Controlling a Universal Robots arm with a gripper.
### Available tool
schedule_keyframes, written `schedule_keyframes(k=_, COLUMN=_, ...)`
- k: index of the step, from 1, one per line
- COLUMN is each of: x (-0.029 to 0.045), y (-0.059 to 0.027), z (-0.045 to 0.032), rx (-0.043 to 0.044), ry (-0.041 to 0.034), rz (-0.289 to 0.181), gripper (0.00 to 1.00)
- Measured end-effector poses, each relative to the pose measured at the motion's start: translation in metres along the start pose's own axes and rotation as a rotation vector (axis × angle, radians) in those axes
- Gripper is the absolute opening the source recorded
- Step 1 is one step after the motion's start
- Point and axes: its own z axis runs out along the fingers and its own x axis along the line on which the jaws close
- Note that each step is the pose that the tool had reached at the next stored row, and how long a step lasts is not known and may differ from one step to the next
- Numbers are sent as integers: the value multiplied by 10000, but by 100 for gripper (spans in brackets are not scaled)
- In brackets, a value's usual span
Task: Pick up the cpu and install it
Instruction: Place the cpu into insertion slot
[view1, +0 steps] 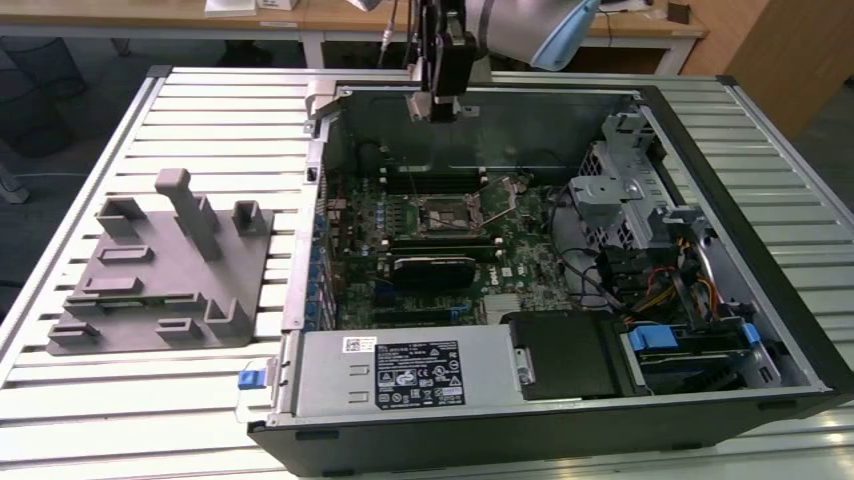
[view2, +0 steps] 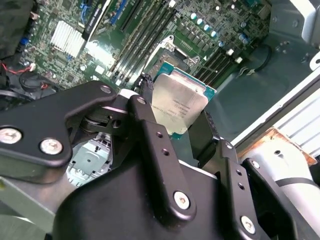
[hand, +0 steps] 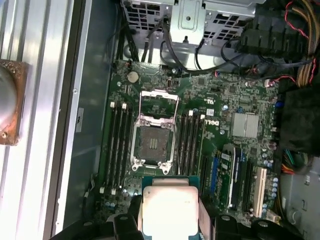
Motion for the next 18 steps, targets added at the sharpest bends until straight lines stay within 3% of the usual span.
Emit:
schedule_keyframes(k=7, x=57, y=133, z=124, rx=9, ry=9, rz=27, gripper=53)
schedule_keyframes(k=13, x=121, y=151, z=234, rx=8, ry=9, rz=50, gripper=53)
schedule_keyframes(k=18, x=128, y=149, z=322, rx=8, ry=9, rz=87, gripper=53)
